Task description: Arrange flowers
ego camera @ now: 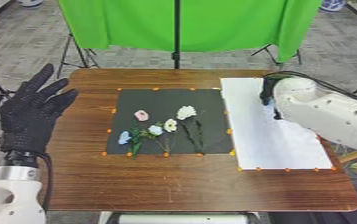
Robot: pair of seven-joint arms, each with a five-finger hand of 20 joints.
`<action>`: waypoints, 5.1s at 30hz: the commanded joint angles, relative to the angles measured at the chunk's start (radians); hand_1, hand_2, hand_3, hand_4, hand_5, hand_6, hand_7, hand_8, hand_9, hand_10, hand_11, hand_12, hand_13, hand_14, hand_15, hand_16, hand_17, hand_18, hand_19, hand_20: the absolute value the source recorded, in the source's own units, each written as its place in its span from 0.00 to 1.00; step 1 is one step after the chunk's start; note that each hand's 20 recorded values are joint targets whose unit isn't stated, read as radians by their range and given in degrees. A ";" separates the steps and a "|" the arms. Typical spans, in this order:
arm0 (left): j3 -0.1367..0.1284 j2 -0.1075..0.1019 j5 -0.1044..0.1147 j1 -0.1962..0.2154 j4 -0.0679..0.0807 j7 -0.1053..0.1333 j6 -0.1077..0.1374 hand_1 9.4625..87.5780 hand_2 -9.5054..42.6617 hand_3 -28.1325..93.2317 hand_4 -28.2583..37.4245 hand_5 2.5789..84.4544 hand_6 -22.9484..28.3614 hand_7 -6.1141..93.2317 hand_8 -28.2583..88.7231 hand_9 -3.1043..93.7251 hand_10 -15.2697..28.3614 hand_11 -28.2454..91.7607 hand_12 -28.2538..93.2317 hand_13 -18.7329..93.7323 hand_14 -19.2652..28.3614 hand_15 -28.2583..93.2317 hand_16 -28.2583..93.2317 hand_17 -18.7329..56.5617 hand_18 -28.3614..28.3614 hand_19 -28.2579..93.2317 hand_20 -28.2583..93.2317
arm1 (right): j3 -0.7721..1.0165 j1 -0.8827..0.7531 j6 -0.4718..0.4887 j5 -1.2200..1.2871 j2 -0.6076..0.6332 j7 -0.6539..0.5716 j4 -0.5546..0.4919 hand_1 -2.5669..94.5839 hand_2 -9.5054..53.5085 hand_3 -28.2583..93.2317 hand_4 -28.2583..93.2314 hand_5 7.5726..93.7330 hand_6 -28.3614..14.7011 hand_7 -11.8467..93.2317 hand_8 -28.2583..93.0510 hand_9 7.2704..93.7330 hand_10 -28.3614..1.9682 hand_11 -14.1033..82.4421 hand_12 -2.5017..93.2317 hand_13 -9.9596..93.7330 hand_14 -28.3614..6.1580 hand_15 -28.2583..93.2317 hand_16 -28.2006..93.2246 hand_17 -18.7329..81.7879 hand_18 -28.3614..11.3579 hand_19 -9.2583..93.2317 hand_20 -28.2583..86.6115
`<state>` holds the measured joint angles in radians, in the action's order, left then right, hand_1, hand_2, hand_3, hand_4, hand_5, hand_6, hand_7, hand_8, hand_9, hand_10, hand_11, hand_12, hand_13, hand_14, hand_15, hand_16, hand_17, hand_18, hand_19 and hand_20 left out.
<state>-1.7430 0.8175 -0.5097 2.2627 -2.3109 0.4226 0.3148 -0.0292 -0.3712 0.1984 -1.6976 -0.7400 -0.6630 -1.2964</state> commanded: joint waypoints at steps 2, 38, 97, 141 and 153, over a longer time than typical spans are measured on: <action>0.002 0.019 0.000 0.010 0.006 -0.012 -0.006 0.14 0.34 0.86 0.00 0.36 0.59 0.18 0.17 0.33 0.77 0.44 0.33 0.38 0.98 0.69 0.14 0.14 0.92 0.71 0.33 | -0.072 -0.020 -0.154 -0.040 0.016 -0.005 -0.028 0.56 0.00 0.80 0.00 0.67 0.77 0.41 0.18 0.87 0.80 0.24 0.31 0.85 0.79 0.76 0.36 0.52 0.33 0.88 0.39; -0.023 0.045 -0.010 0.042 -0.009 -0.042 -0.002 0.14 0.34 0.86 0.00 0.36 0.59 0.18 0.17 0.33 0.77 0.44 0.33 0.38 0.98 0.69 0.14 0.14 0.92 0.71 0.33 | 0.012 -0.124 -0.332 -0.054 -0.059 0.006 -0.357 0.60 0.00 0.84 0.00 0.85 0.73 0.43 0.26 1.00 0.82 0.33 0.35 0.94 0.84 0.76 0.40 0.58 0.34 0.94 0.39; -0.013 0.046 -0.016 0.029 -0.004 -0.063 -0.001 0.14 0.34 0.86 0.00 0.36 0.59 0.17 0.17 0.33 0.77 0.44 0.33 0.38 0.98 0.69 0.14 0.14 0.92 0.71 0.33 | -0.023 -0.082 -0.340 -0.049 -0.065 -0.104 -0.400 0.31 0.02 0.85 0.02 0.57 0.59 0.25 0.14 0.86 0.51 0.45 0.21 0.89 0.66 0.80 0.38 0.55 0.20 0.95 0.36; -0.056 0.038 0.029 0.106 0.057 0.018 -0.002 0.09 0.32 0.86 0.00 0.35 0.52 0.16 0.17 0.34 0.72 0.40 0.33 0.36 0.92 0.60 0.19 0.15 0.92 0.70 0.40 | 1.559 -1.475 -0.555 1.198 0.157 0.767 -0.721 0.19 0.27 0.90 0.00 0.39 0.66 0.27 0.12 0.41 0.43 0.25 0.16 0.45 0.29 0.44 0.36 0.25 0.10 0.59 0.37; -0.047 0.038 0.039 0.121 0.069 0.019 -0.014 0.10 0.32 0.86 0.00 0.36 0.54 0.16 0.17 0.34 0.75 0.42 0.34 0.37 0.94 0.63 0.17 0.12 0.92 0.65 0.37 | 1.561 -1.462 -0.391 1.298 0.152 0.785 -0.649 0.18 0.27 0.90 0.00 0.39 0.69 0.27 0.13 0.45 0.44 0.26 0.17 0.49 0.29 0.51 0.34 0.25 0.08 0.59 0.39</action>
<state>-1.7980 0.8542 -0.4844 2.3594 -2.2560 0.4358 0.3118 1.5741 -1.8856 -0.2391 -0.4186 -0.5891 0.1201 -1.9863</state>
